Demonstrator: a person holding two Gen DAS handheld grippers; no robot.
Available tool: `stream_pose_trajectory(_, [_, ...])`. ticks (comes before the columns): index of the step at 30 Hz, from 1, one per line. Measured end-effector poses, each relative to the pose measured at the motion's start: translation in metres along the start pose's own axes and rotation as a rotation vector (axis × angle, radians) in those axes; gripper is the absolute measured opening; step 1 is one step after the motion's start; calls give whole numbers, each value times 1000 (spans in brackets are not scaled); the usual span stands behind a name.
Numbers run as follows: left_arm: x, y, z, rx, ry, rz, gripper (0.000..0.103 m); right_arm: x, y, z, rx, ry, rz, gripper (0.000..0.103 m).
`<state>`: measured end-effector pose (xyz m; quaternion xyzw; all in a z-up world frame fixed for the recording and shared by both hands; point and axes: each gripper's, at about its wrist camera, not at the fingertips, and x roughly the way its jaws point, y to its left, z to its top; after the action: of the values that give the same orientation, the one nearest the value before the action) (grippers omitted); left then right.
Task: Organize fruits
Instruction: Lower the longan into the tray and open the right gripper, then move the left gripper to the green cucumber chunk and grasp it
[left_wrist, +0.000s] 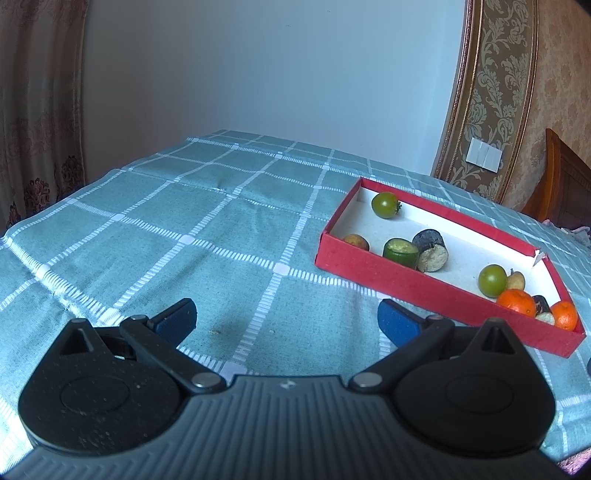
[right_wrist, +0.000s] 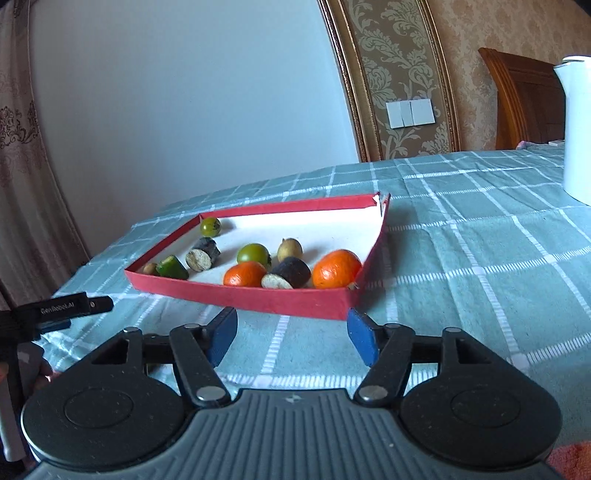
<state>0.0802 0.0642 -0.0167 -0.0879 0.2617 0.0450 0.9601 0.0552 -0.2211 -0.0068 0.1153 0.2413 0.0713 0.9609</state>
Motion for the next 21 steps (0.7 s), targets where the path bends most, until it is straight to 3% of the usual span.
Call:
stream_pose_trajectory(5, [1, 2, 1, -12, 9, 11, 103, 10, -9, -8, 36, 62, -54, 66])
stream_pose_trajectory(6, [2, 1, 1, -10, 13, 12, 103, 10, -11, -8, 45, 61, -55, 75])
stream_pose_trajectory(8, [2, -1, 2, 3, 17, 20, 103, 13, -13, -8, 56, 77, -64, 82])
stream_pose_trajectory(15, [-6, -20, 0, 105, -14, 54, 103, 13, -11, -9, 44, 79, -74, 82])
stream_pose_trajectory(21, [-32, -45, -6, 189, -26, -46, 103, 13, -14, -8, 61, 74, -61, 83])
